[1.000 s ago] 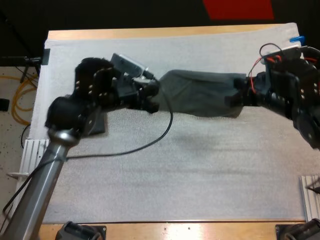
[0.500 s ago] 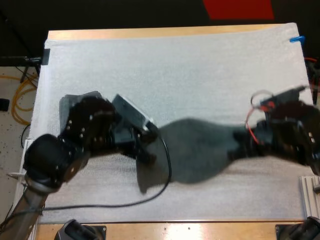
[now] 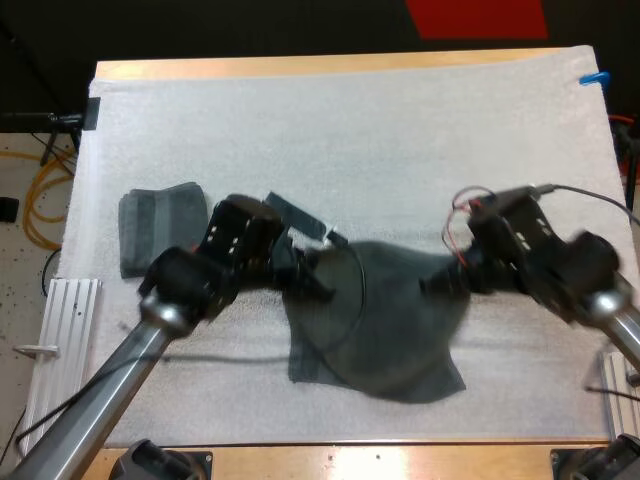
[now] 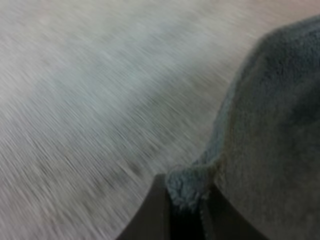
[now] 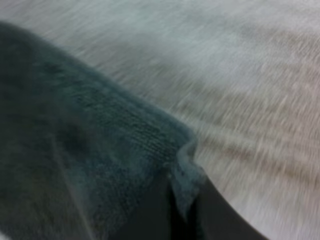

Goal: Pick towel from pile fold and stack

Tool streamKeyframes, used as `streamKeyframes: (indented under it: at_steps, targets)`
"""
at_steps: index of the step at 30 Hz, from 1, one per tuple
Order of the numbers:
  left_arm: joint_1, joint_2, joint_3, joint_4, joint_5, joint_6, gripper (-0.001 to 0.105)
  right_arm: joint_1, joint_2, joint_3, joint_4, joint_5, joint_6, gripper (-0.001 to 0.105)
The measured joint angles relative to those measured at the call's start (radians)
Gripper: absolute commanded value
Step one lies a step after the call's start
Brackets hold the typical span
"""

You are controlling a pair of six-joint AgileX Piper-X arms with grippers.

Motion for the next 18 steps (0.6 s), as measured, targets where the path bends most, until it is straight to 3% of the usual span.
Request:
streamKeyframes:
  at_steps: [8, 18]
  targets:
    - [0.123, 0.257, 0.016, -0.297, 0.053, 0.043, 0.0, -0.13, 0.265, 0.019, -0.402, 0.0, -0.08, 0.0]
    - [0.228, 0.465, 0.016, -0.508, 0.115, 0.049, 0.0, -0.169, 0.443, 0.019, -0.616, 0.021, -0.086, 0.0]
